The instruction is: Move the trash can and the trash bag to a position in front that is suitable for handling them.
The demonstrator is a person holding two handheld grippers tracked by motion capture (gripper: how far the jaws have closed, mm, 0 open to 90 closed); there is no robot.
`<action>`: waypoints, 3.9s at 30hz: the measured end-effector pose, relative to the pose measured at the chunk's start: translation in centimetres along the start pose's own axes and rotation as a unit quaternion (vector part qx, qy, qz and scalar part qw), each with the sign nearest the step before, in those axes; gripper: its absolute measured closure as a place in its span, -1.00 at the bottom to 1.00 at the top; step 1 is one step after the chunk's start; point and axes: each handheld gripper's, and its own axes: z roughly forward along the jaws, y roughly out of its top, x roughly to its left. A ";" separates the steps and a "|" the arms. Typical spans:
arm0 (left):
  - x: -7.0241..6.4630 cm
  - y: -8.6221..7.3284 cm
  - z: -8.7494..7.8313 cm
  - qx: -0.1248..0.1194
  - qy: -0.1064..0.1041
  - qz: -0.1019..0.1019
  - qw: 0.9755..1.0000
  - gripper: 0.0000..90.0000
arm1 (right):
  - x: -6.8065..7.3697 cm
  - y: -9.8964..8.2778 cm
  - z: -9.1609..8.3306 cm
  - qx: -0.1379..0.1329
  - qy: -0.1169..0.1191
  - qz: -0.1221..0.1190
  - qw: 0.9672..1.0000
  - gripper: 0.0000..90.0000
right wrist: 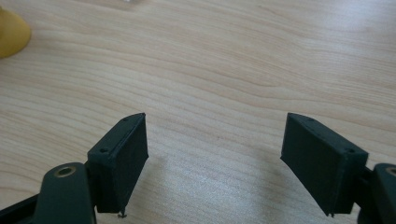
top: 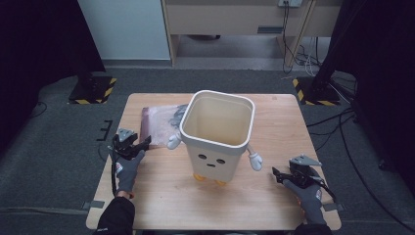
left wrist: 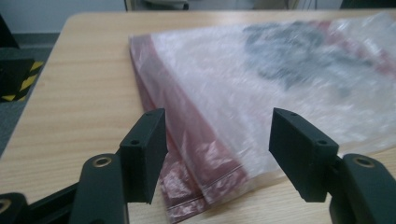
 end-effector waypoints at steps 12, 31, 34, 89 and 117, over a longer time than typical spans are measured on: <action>0.1 -0.8 1.8 0.054 0.027 0.004 0.998 -0.16 | 0.2 -0.2 0.8 0.026 -0.005 -0.019 0.999 -0.56; 0.1 -1.1 1.6 0.091 0.038 0.026 0.995 0.44 | -0.2 -0.2 1.0 0.030 0.008 -0.014 0.999 -0.69; 0.6 -1.2 1.0 0.094 0.040 0.020 0.995 0.59 | -0.1 -0.2 1.1 0.032 0.000 -0.012 0.999 -0.76; -11.0 -1.1 2.5 0.069 -0.069 0.091 0.991 -0.18 | 0.0 -0.4 1.0 0.043 -0.015 -0.002 0.999 -0.94; -10.3 -1.2 2.9 0.097 -0.076 0.119 0.985 0.93 | 0.0 -0.4 1.0 0.044 -0.014 -0.003 0.999 -0.95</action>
